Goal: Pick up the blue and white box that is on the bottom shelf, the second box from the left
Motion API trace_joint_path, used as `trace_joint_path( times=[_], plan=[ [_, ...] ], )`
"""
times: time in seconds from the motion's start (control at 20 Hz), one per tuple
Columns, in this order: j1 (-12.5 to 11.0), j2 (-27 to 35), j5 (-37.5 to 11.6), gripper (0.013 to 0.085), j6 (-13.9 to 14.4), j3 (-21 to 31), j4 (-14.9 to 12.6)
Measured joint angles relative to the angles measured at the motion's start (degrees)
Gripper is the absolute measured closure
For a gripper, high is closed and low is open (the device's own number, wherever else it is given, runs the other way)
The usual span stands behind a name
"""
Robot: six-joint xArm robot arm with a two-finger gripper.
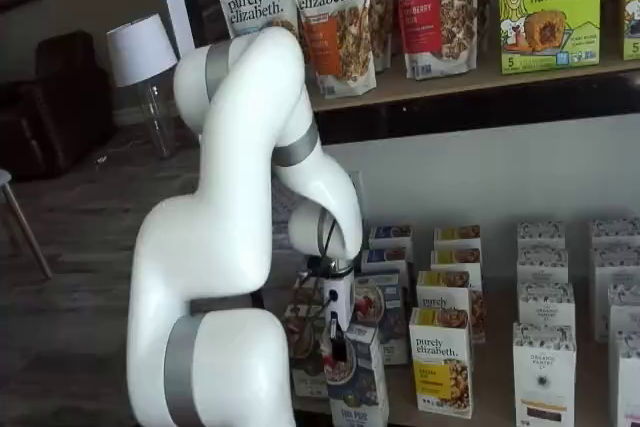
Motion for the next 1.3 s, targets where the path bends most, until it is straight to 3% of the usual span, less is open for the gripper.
trace_joint_path(
  times=[0.55, 0.85, 0.95, 1.3],
  plan=[
    [2.39, -11.15, 1.91, 0.049, 2.9, 9.97, -0.41],
    [3.39, -16.81, 4.46, 0.049, 6.45, 13.47, -2.89],
    [3.88, -19.47, 5.92, 0.049, 8.08, 14.68, -4.05],
    [4.51, -27.83, 11.5, 0.049, 9.41, 17.88, -4.24]
  ],
)
